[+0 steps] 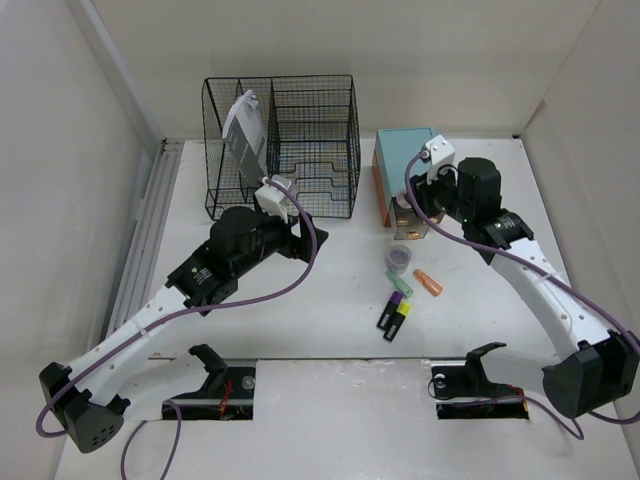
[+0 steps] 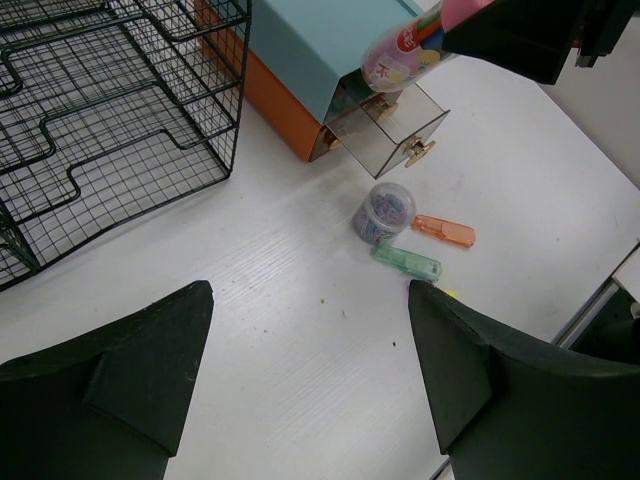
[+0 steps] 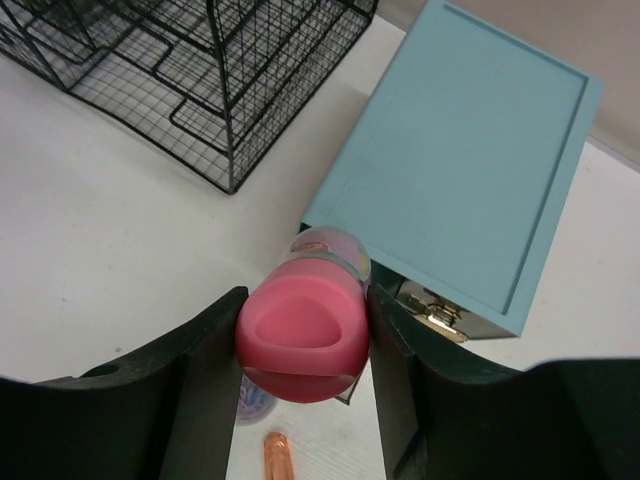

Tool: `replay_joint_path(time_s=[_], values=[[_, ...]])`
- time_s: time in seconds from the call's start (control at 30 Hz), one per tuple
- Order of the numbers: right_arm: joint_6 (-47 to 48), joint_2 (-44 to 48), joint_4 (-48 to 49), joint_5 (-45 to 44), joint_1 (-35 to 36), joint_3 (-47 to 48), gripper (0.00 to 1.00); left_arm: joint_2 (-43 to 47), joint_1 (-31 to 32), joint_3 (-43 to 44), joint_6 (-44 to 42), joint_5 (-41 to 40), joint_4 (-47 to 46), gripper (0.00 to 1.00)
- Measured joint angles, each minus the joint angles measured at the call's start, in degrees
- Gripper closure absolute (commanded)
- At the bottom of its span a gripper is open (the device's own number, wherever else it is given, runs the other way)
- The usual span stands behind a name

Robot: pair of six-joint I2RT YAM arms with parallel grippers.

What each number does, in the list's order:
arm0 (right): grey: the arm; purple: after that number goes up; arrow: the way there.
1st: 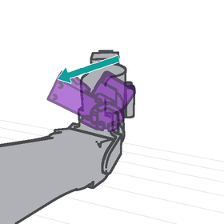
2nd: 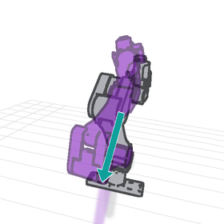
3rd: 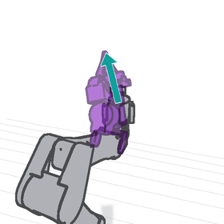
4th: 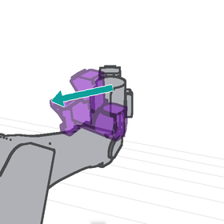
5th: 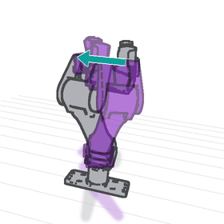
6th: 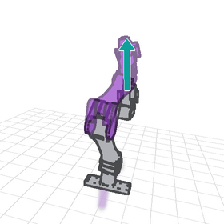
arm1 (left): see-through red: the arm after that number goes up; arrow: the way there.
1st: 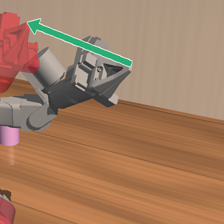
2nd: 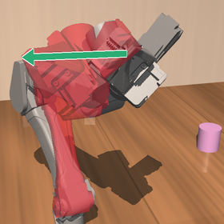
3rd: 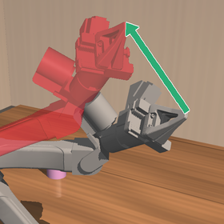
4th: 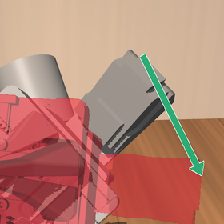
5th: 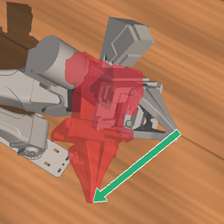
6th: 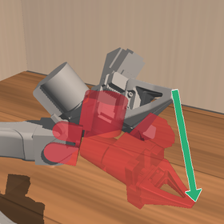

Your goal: Organize the desk

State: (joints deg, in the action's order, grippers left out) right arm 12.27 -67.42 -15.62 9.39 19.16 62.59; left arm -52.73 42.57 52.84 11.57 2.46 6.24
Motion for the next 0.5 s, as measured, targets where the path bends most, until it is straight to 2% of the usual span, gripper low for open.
replay_joint_path(time_s=[0.27,0.5], values=[[6.62,-0.07,-4.17,-3.21,0.00,-0.50,1.00,0.00,0.00,0.00,-0.04,0.04,0.00,0.24],[16.61,-3.65,-10.67,-1.07,0.00,1.79,1.00,0.00,0.00,0.00,-0.13,0.04,0.00,0.24]])
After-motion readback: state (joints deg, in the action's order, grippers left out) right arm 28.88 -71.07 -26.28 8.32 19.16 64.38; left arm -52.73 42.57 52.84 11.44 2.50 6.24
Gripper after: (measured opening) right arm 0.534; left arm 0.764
